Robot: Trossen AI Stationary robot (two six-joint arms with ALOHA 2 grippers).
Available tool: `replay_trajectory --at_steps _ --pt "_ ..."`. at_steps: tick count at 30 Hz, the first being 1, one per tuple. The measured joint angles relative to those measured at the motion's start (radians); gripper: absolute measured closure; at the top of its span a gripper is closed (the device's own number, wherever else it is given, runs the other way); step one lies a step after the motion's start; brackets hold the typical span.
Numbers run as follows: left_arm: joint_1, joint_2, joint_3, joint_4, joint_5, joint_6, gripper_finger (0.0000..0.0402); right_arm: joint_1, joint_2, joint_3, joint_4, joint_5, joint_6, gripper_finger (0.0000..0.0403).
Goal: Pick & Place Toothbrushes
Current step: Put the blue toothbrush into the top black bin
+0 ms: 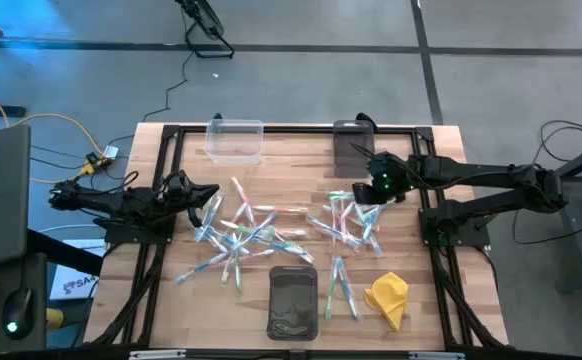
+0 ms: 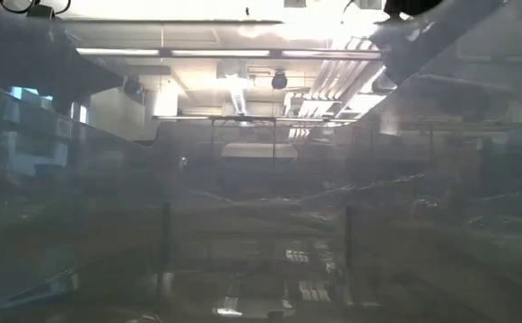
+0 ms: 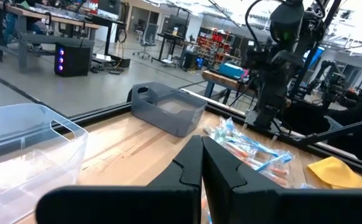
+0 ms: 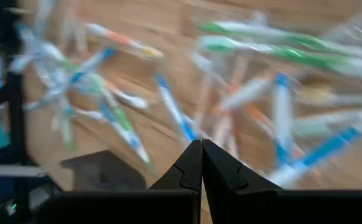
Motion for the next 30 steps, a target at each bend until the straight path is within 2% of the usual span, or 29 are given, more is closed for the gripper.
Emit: replay_trajectory --at_steps 4,11,20,23,30 --pt "0.000 0.000 0.000 -0.031 0.000 0.000 0.0402 0.010 0.000 0.000 -0.128 0.037 0.096 0.0401" --pt "0.000 0.000 0.001 -0.043 0.000 -0.003 0.0402 0.024 0.010 0.000 -0.298 0.180 0.181 0.0401" --pt "0.000 0.000 0.001 -0.045 0.001 -0.003 0.0402 0.030 0.071 0.000 -0.308 0.176 0.167 0.0397" --pt "0.000 0.000 0.001 -0.047 0.003 -0.003 0.0402 0.030 0.111 0.000 -0.309 0.166 0.166 0.0374" --pt "0.000 0.000 0.001 -0.048 0.003 -0.004 0.0402 0.036 0.219 0.000 -0.314 0.180 0.173 0.0275"
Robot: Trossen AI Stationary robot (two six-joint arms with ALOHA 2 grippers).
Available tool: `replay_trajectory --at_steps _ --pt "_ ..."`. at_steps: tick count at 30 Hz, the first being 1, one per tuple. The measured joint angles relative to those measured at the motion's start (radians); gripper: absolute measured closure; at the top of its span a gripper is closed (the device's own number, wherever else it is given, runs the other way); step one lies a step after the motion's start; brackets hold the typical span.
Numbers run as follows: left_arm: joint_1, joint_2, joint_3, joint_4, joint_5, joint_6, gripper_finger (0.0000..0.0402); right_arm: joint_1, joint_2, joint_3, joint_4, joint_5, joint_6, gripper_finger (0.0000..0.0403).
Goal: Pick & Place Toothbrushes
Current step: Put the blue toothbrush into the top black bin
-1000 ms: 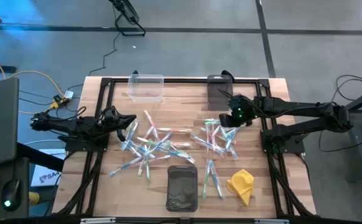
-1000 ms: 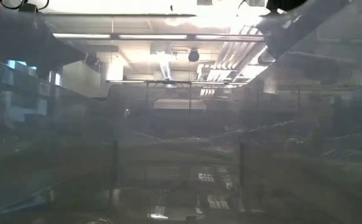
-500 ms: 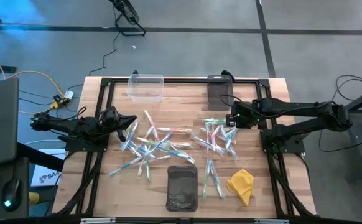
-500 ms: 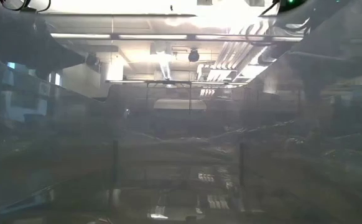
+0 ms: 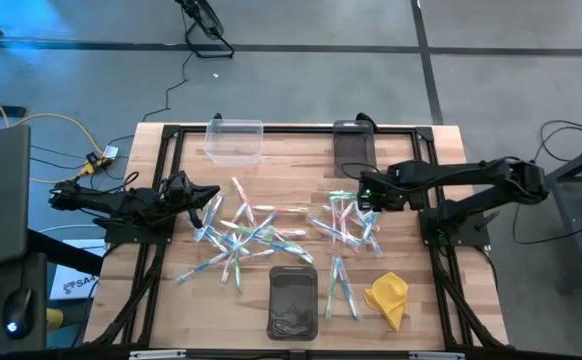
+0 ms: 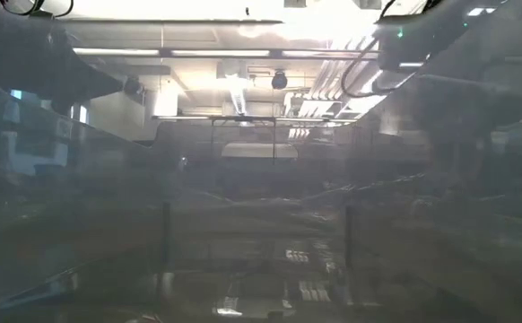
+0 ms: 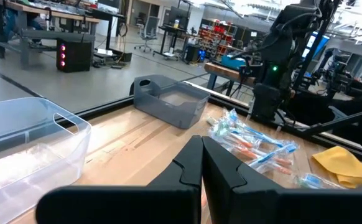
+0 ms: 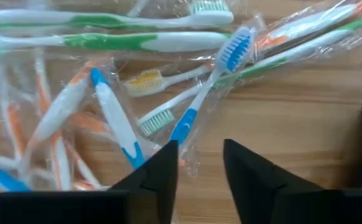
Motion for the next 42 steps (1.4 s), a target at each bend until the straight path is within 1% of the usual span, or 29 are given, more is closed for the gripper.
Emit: replay_trajectory --at_steps 4,8,16,24,27,32,42 --pt "0.000 0.000 0.000 0.000 0.000 0.000 0.0402 0.000 0.048 0.000 0.007 -0.001 0.023 0.0235" --pt "0.000 0.000 0.000 -0.001 0.000 0.000 0.0402 0.000 0.081 0.000 0.010 -0.001 0.024 0.0221" --pt "0.000 0.000 0.000 -0.002 -0.001 0.000 0.0402 0.000 0.127 0.000 0.076 0.000 0.019 0.0230" --pt "0.000 0.000 0.000 -0.002 -0.004 0.000 0.0402 0.014 0.137 -0.002 0.080 0.007 0.025 0.0231" --pt "0.000 0.000 0.000 -0.002 -0.004 0.000 0.0402 0.024 0.137 -0.021 0.086 0.004 0.032 0.0231" --pt "0.000 0.000 0.000 -0.002 -0.003 0.000 0.0402 0.048 0.137 -0.087 0.154 0.002 0.102 0.0231" --pt "0.000 0.000 0.000 -0.002 -0.003 0.000 0.0402 0.057 0.137 -0.093 0.208 0.029 0.104 0.0235"
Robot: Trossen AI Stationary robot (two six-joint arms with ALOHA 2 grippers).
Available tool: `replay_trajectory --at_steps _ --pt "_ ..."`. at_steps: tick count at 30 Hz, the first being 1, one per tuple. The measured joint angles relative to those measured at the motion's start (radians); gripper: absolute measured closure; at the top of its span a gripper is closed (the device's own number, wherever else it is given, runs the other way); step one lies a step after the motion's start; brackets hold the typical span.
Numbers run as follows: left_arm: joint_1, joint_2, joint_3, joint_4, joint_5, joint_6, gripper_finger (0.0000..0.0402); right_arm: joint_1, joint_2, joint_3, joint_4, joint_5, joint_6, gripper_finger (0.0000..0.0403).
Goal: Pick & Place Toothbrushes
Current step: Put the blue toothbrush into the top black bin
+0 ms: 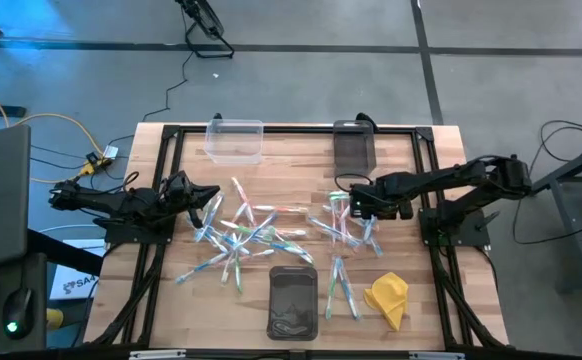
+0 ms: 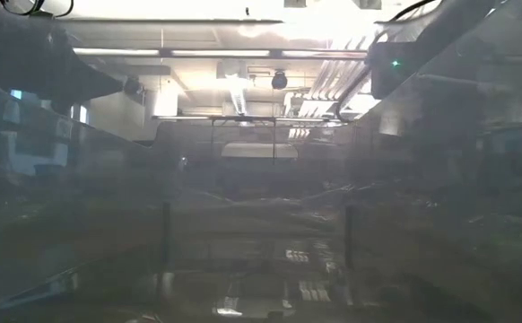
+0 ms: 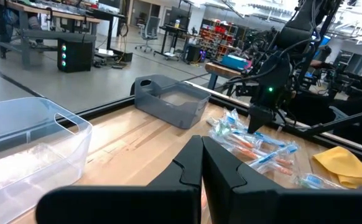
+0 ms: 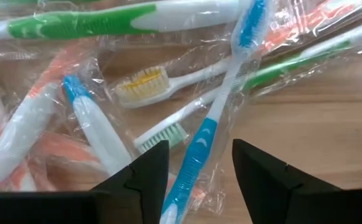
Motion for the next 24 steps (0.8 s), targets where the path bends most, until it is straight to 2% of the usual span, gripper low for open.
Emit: replay_trajectory --at_steps 5,16,24 --pt "0.000 0.000 0.000 0.000 0.000 0.000 0.0402 0.000 0.000 0.000 0.002 0.019 -0.001 0.0268" --pt "0.000 0.000 -0.001 0.000 0.000 0.000 0.0402 0.000 -0.001 0.001 0.002 0.028 -0.010 0.0386" --pt "0.000 0.000 -0.001 0.000 0.004 -0.001 0.0402 0.000 -0.001 0.002 0.001 0.020 -0.017 0.0399"
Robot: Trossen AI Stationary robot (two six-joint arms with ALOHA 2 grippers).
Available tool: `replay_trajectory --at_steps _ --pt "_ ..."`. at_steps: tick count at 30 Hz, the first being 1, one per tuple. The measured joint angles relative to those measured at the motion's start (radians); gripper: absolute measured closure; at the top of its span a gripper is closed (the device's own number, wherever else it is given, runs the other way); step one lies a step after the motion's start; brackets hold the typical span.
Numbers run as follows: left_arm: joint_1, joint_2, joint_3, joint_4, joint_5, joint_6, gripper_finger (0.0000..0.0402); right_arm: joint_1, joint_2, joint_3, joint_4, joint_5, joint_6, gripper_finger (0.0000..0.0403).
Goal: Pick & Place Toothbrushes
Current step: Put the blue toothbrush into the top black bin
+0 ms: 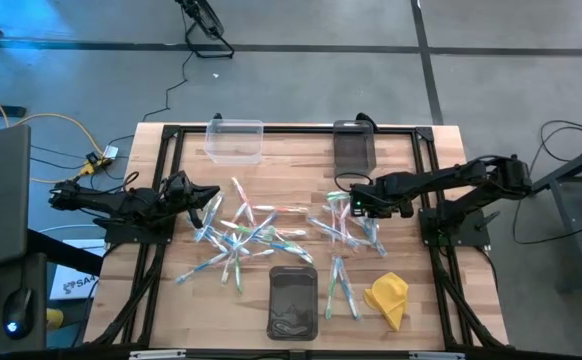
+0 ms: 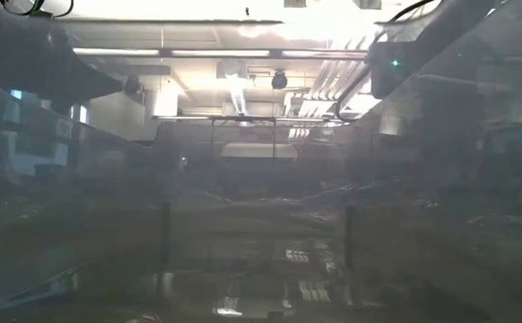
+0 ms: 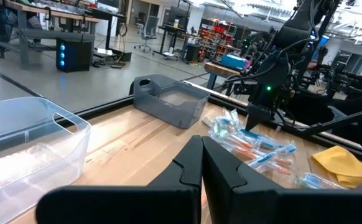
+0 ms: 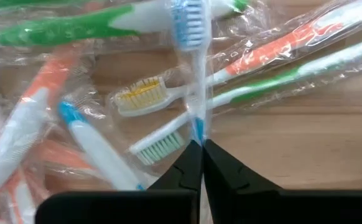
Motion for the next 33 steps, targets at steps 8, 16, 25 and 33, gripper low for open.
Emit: replay_trajectory --at_steps 8,16,25,33 --pt "0.000 0.000 0.000 0.000 0.000 0.000 0.0402 0.000 0.000 0.000 0.002 -0.021 -0.019 0.0400" --pt "0.000 0.000 0.000 0.001 -0.001 -0.014 0.0402 0.000 -0.073 0.000 0.004 -0.019 -0.037 0.0400" --pt "0.000 0.000 0.000 0.001 -0.004 -0.014 0.0402 0.000 -0.251 0.000 0.015 0.049 -0.050 0.0400" --pt "0.000 0.000 -0.001 0.001 -0.032 -0.014 0.0402 0.000 -0.428 0.000 0.069 0.139 -0.079 0.0399"
